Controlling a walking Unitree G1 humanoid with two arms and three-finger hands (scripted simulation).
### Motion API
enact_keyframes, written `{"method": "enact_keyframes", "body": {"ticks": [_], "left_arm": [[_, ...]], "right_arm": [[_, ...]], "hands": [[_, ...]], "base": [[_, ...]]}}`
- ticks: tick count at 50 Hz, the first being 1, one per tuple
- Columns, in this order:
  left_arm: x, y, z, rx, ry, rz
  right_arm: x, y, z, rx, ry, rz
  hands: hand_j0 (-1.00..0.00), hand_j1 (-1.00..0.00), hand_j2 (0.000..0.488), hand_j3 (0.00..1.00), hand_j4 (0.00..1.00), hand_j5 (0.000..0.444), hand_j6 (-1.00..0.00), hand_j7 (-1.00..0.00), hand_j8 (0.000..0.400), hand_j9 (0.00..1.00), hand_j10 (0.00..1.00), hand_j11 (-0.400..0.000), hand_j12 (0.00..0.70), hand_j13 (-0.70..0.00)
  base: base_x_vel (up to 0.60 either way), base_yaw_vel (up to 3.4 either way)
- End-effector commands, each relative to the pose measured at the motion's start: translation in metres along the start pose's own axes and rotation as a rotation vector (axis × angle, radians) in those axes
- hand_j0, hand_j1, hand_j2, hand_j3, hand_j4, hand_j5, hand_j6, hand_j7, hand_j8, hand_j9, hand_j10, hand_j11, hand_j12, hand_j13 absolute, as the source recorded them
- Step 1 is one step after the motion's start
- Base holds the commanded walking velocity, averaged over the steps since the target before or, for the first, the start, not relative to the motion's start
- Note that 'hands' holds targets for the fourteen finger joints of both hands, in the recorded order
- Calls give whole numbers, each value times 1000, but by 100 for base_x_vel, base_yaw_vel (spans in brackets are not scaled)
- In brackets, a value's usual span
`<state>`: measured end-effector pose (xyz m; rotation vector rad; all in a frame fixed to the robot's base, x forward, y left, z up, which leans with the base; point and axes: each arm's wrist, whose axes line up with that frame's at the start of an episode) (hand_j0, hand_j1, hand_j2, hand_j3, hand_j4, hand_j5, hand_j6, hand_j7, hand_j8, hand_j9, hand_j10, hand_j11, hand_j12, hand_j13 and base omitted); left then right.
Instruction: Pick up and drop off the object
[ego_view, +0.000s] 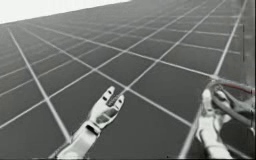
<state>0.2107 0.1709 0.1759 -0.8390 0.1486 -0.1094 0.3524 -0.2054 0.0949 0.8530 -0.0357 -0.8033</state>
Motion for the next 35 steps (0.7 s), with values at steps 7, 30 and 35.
{"method": "enact_keyframes", "body": {"ticks": [7, 30, 35], "left_arm": [[6, -8, -4, 5, 22, -30], [6, -8, -4, 5, 22, -30], [6, -8, -4, 5, 22, -30]], "right_arm": [[6, -12, 18, 12, -57, -28], [6, -12, 18, 12, -57, -28], [6, -12, 18, 12, -57, -28]], "hands": [[0, 0, 0, 1000, 1000, 0, 0, 0, 0, 1000, 1000, -400, 0, -700], [0, 0, 0, 1000, 1000, 0, 0, 0, 0, 1000, 1000, -400, 0, -700], [0, 0, 0, 1000, 1000, 0, 0, 0, 0, 1000, 1000, -400, 0, -700]], "base": [[12, -291], [17, -181], [22, -98]]}}
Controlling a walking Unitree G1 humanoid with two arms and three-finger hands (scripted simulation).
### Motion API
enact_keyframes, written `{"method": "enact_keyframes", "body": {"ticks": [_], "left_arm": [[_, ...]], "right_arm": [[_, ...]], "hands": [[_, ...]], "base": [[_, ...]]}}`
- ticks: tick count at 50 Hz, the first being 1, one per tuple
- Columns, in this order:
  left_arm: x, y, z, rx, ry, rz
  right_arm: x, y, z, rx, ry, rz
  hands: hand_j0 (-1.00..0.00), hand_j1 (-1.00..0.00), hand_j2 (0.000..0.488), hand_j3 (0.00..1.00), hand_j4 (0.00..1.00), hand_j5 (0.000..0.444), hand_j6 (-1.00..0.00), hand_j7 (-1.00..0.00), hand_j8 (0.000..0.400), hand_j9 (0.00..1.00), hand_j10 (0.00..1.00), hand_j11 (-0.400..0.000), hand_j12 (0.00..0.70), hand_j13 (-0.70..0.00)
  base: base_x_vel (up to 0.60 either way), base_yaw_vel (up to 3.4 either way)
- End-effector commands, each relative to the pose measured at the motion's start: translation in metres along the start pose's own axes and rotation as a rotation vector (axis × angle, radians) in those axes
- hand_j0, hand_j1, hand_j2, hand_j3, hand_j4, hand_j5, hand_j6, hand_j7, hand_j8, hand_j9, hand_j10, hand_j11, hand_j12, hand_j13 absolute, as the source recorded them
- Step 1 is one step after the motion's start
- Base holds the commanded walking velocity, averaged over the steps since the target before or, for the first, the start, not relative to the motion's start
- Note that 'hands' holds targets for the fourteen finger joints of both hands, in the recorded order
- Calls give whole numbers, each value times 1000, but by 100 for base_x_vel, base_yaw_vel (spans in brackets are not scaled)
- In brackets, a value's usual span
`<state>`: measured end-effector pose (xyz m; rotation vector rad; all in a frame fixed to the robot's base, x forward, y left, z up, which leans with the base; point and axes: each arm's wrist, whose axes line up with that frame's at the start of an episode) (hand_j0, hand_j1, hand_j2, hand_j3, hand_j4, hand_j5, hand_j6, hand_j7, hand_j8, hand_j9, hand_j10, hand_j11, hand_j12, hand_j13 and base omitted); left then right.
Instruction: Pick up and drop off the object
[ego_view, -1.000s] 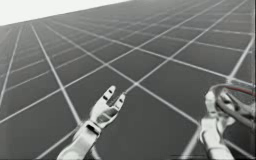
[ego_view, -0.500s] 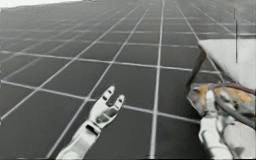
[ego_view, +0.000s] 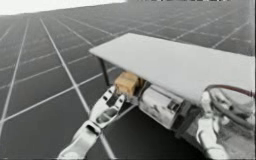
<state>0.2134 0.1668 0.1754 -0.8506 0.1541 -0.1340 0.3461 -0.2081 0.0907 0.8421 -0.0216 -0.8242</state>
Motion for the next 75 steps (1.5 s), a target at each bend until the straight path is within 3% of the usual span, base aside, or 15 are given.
{"method": "enact_keyframes", "body": {"ticks": [1, 75], "left_arm": [[2, -5, -1, 16, 8, -10], [2, -5, -1, 16, 8, -10]], "right_arm": [[8, -4, 17, 26, -56, -6], [8, -4, 17, 26, -56, -6]], "hands": [[0, 0, 0, 1000, 1000, 0, 0, 0, 0, 1000, 1000, -400, 0, -700], [0, 0, 0, 1000, 1000, 0, 0, 0, 0, 1000, 1000, -400, 0, -700]], "base": [[22, -92], [17, -114]]}}
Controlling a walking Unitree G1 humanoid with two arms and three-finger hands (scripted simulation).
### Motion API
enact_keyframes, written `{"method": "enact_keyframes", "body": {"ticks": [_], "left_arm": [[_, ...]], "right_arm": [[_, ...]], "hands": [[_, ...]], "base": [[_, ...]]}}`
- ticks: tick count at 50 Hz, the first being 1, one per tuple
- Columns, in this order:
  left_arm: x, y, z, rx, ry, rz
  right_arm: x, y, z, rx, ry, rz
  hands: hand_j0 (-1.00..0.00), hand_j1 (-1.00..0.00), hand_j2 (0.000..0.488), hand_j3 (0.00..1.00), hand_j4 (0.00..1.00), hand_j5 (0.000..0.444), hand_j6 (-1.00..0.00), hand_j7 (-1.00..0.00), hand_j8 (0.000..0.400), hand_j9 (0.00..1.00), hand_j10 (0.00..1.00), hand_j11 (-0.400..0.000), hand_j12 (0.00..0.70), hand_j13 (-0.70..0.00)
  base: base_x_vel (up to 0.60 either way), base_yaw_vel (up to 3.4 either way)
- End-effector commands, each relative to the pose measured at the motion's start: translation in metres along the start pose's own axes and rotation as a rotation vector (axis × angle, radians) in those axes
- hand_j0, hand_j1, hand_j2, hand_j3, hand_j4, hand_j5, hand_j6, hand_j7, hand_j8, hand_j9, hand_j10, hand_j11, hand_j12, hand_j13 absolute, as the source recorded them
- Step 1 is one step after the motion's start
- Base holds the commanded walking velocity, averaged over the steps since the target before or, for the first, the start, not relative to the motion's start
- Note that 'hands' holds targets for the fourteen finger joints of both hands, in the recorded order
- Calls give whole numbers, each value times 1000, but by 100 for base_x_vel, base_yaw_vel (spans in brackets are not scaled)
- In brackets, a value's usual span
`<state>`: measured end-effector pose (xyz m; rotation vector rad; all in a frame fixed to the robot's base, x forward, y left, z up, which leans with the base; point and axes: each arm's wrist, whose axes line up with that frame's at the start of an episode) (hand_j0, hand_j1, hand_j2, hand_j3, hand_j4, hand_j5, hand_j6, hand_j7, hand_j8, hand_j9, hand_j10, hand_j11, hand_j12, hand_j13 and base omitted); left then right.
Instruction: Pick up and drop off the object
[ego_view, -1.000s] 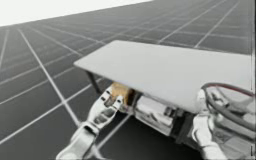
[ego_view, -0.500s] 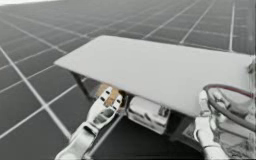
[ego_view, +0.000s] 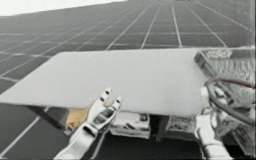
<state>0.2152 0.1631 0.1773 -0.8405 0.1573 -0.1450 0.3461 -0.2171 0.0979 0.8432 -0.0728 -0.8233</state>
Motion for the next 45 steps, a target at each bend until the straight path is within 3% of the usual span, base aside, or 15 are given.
{"method": "enact_keyframes", "body": {"ticks": [1, 45], "left_arm": [[0, -1, 0, 6, 0, -2], [0, -1, 0, 6, 0, -2]], "right_arm": [[4, -5, 6, 5, -17, -26], [4, -5, 6, 5, -17, -26]], "hands": [[0, 0, 0, 1000, 1000, 0, 0, 0, 0, 1000, 1000, -400, 0, -700], [0, 0, 0, 1000, 1000, 0, 0, 0, 0, 1000, 1000, -400, 0, -700]], "base": [[16, -101], [17, -67]]}}
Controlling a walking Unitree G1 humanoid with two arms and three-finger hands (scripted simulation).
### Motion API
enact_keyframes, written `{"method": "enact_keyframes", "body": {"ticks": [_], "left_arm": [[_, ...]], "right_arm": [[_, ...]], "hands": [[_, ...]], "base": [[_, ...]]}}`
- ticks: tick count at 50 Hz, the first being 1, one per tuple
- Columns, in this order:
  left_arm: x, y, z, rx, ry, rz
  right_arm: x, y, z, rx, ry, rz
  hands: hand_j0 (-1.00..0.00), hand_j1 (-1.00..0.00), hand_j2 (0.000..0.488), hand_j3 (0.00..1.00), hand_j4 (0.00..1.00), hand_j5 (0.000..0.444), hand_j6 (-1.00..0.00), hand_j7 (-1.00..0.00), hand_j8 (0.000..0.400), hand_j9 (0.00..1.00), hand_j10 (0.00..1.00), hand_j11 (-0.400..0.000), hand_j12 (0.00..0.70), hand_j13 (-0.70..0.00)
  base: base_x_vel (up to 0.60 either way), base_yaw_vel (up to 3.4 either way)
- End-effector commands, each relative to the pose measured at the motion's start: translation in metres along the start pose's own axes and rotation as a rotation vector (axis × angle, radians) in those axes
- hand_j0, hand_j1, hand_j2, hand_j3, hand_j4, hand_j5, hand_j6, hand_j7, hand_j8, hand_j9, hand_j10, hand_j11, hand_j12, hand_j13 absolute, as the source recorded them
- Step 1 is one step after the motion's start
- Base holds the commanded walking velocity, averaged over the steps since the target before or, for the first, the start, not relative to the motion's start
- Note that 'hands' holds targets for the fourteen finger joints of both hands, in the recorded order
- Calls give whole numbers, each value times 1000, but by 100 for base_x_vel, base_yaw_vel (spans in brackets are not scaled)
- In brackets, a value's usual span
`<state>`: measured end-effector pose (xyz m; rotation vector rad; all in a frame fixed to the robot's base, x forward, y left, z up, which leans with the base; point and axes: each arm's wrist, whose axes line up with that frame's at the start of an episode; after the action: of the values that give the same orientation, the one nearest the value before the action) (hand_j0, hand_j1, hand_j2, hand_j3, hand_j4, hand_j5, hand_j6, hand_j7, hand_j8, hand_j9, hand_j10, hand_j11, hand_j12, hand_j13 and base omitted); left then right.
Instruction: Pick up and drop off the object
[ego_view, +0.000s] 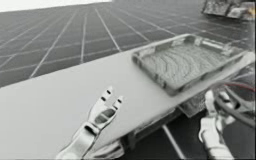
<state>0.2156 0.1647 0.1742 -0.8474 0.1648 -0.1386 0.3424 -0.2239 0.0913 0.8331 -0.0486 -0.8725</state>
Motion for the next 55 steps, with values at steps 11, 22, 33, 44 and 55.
{"method": "enact_keyframes", "body": {"ticks": [11, 22, 33, 44, 55], "left_arm": [[0, -5, 1, 14, -4, -10], [-73, -8, 73, 66, -863, 723], [-109, 44, 65, -59, -938, 860], [-67, -16, 56, -63, -823, 525], [41, -85, 15, 29, -490, 261]], "right_arm": [[1, 4, 5, 20, -13, 25], [-153, 316, -308, -160, 822, 767], [-222, 301, -377, -321, 890, 864], [-108, 325, -211, -164, 582, 784], [75, 237, -69, -14, 332, 461]], "hands": [[0, 0, 0, 1000, 1000, 0, 0, 0, 0, 1000, 1000, -400, 0, -700], [0, 0, 0, 1000, 1000, 0, 0, 0, 0, 1000, 1000, -400, 0, -700], [0, 0, 0, 1000, 1000, 0, 0, 0, 0, 1000, 1000, -400, 0, -700], [0, 0, 0, 1000, 1000, 0, 0, 0, 0, 1000, 1000, -400, 0, -700], [0, 0, 0, 1000, 1000, 0, 0, 0, 0, 1000, 1000, -400, 0, -700]], "base": [[14, -47], [4, 133], [0, 250], [0, 228], [0, 146]]}}
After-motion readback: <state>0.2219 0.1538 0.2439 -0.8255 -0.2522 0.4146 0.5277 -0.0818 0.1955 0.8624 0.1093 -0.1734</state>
